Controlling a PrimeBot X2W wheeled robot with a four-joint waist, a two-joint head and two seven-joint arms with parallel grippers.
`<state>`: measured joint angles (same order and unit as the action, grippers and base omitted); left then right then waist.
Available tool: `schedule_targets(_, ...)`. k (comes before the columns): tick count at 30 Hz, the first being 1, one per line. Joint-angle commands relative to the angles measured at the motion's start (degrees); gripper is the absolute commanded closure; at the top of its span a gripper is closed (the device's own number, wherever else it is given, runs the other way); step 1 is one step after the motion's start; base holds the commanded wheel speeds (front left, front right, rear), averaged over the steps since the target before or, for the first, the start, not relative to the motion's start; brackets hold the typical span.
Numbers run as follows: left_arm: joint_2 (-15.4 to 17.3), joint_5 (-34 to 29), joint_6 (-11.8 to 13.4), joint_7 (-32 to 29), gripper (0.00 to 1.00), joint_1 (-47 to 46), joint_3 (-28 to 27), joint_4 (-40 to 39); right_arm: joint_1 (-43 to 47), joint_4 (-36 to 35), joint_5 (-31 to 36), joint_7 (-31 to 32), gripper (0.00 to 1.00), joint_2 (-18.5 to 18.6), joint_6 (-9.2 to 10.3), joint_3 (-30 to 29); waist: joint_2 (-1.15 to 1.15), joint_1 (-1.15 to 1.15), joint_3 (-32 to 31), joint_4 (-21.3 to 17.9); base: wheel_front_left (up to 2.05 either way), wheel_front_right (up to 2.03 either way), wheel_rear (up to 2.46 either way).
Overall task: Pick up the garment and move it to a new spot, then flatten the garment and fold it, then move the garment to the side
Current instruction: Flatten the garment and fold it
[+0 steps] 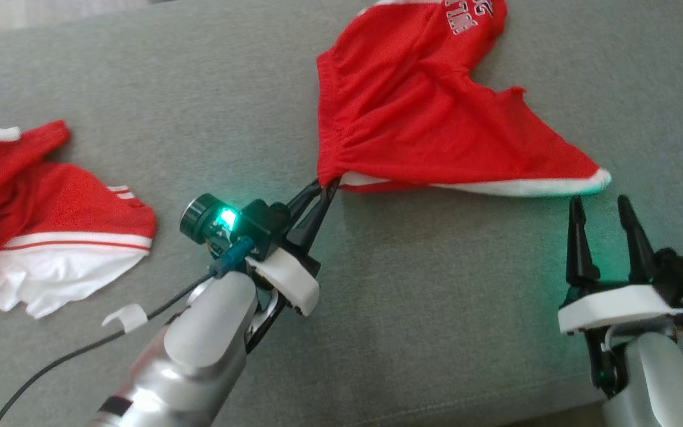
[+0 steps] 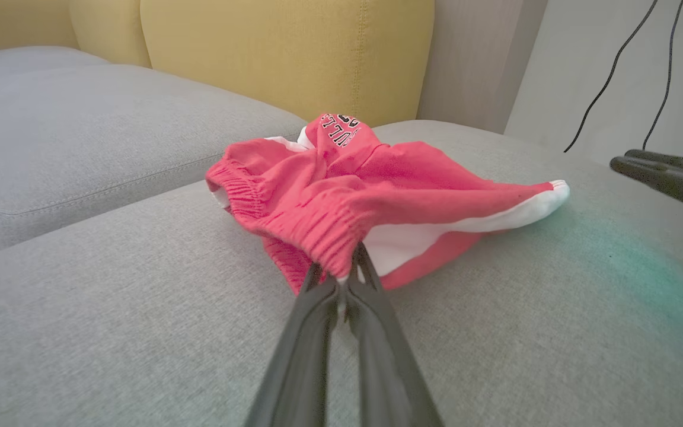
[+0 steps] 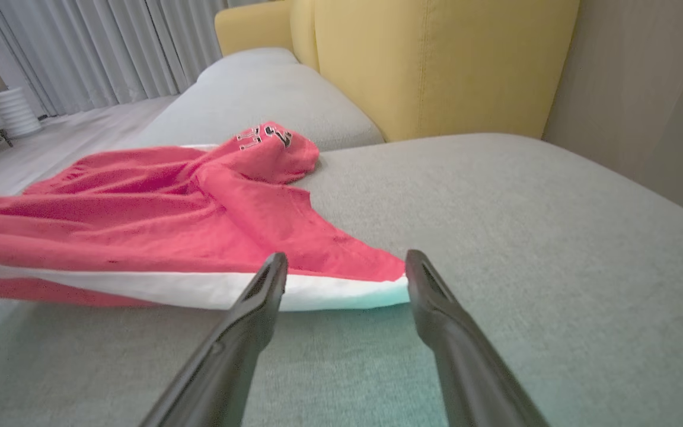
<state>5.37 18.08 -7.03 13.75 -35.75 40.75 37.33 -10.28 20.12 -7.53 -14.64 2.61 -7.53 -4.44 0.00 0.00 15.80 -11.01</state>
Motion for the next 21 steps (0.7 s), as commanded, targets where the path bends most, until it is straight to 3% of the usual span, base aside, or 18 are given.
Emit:
schedule_targets(1, 1.4, -0.5, 0.4, 0.6, 1.0, -0.3, -1.2, -2.1, -1.5, -0.5, 0.7, -0.4, 0.0, 0.3, 0.04, 0.7, 0.0, 0.0, -0.8, 1.0, 0.0, 0.0, 0.0)
schedule_targets(14, 2.5, -1.1, 1.3, 0.2, 1.0, 1.7, 0.7, -6.4, -6.5, 11.3, 3.3, 0.6, 0.0, 0.3, 0.04, -5.0, 0.0, 0.0, -0.8, 3.5, 0.0, 0.0, 0.0)
schedule_targets(21, 2.4, -0.8, 1.6, 0.0, 1.0, 1.9, 1.3, -7.3, -10.7, 18.2, 8.0, 1.5, 0.0, 0.3, 0.04, -9.3, 0.0, 0.0, -0.6, 4.1, 0.0, 0.0, 0.0)
